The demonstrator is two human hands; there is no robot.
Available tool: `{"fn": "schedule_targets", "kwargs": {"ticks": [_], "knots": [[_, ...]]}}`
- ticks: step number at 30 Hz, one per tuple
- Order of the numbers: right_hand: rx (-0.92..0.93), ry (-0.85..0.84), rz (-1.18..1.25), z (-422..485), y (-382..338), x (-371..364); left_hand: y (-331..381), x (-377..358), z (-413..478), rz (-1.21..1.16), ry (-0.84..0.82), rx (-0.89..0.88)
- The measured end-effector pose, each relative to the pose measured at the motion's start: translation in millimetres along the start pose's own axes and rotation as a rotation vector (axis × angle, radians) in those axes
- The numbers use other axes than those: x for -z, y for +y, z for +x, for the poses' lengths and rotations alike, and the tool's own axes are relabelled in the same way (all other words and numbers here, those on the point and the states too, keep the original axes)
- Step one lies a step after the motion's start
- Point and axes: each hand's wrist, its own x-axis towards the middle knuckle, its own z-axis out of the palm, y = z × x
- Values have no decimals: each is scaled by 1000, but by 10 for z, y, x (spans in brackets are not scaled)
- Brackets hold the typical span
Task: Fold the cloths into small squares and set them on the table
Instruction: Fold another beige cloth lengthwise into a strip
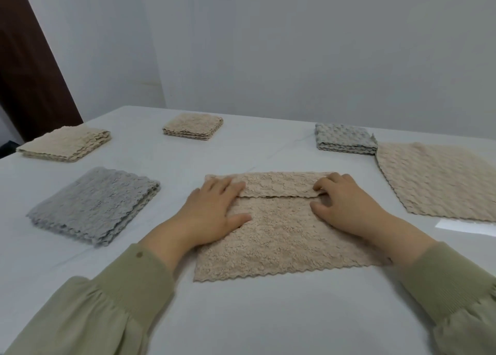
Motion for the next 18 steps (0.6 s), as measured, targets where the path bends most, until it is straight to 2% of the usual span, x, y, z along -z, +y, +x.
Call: {"fn": "schedule_targets", "kwargs": {"ticks": [2, 7, 10, 13, 18], "knots": [[-3, -67, -51, 39, -3, -12, -12, -59, 51, 40, -102, 29], [-67, -99, -46, 291, -5, -78, -222, -52, 367, -1, -114, 14], [-117, -1, -1, 458, 4, -175, -300, -81, 532, -117, 86, 11], [-148, 175, 74, 553, 57, -221, -318, -61, 611, -322, 280, 101], [-182, 404, 158, 501, 229, -191, -368, -29, 583, -173, 495, 223]]}}
